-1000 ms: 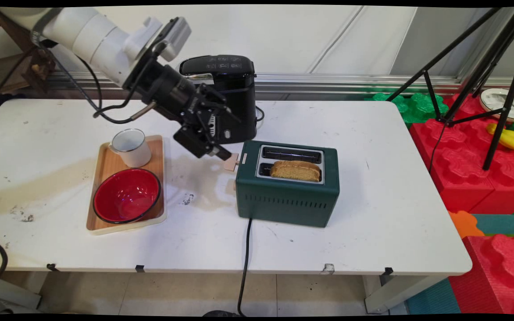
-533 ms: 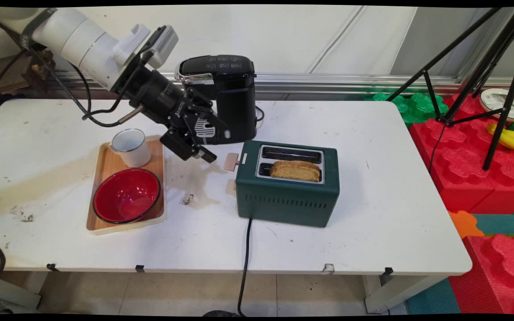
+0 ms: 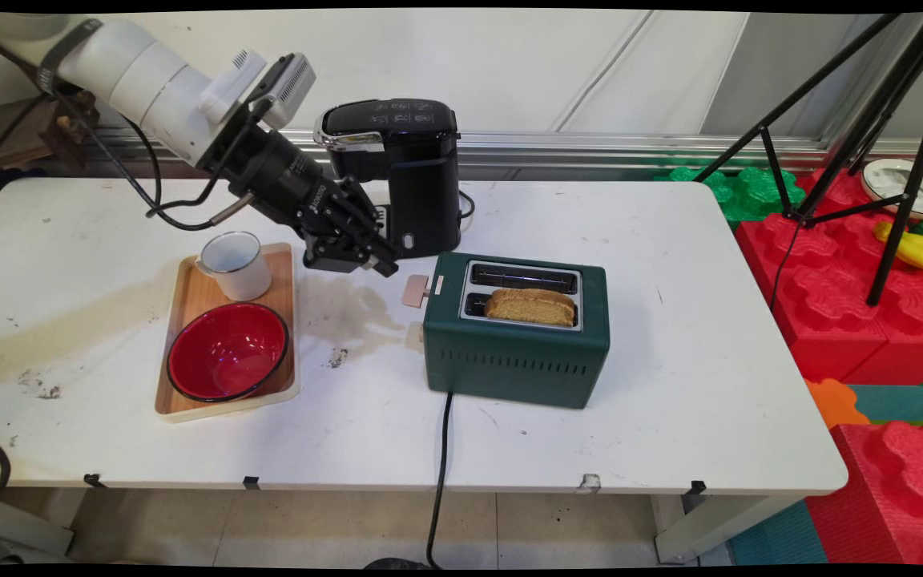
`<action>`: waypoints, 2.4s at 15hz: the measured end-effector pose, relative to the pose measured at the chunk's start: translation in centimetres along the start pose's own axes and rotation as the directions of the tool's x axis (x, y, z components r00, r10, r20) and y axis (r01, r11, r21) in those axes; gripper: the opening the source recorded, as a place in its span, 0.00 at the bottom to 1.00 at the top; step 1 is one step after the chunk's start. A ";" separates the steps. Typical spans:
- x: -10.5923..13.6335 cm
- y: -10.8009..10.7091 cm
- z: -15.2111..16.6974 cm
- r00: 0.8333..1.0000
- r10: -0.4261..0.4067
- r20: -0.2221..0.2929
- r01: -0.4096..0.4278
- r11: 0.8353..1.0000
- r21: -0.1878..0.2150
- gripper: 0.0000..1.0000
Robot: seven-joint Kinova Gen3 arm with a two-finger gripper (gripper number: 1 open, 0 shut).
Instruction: Press the toaster switch
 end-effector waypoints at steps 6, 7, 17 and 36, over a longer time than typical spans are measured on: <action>-0.1 -0.5 1.2 1.000 -0.016 0.005 0.016 1.000 0.001 0.00; -0.1 -0.6 1.6 1.000 -0.017 0.007 0.017 1.000 0.000 0.00; -0.9 -1.3 4.4 0.999 -0.032 0.029 0.032 0.999 -0.010 0.00; -2.9 -1.9 7.7 0.996 -0.052 0.069 0.052 0.999 0.001 0.00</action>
